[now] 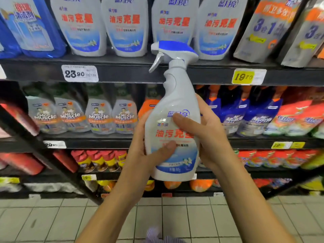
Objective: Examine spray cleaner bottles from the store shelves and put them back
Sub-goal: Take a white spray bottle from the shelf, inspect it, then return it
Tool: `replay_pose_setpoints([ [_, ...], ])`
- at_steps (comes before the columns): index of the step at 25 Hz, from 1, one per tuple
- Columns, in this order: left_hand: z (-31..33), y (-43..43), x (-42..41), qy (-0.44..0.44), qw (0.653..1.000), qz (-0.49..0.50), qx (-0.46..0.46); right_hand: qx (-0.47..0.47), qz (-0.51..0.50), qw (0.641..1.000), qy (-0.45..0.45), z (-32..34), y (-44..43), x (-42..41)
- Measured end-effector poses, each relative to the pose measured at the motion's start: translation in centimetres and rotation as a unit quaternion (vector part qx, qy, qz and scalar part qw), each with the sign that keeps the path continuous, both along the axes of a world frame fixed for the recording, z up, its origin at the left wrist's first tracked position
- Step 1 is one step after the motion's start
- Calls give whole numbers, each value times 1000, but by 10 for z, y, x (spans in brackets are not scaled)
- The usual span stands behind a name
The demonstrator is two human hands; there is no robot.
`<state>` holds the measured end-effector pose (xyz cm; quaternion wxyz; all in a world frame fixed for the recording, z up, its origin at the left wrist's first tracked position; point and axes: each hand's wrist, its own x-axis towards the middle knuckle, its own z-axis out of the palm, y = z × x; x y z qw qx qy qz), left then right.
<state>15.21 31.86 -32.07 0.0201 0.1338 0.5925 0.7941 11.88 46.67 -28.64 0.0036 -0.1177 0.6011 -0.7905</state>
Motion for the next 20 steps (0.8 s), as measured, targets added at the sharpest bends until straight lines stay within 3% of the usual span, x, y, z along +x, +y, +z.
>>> replay_pose_setpoints([
  [10,-19,-6,6,35,999,-25,-26,63,-14,998,-9,3,13,4],
  [14,-24,-3,9,80,990,23,-114,46,-27,998,26,6,13,5],
  [20,-33,-4,10,96,987,60,-114,65,-26,996,53,12,14,8],
])
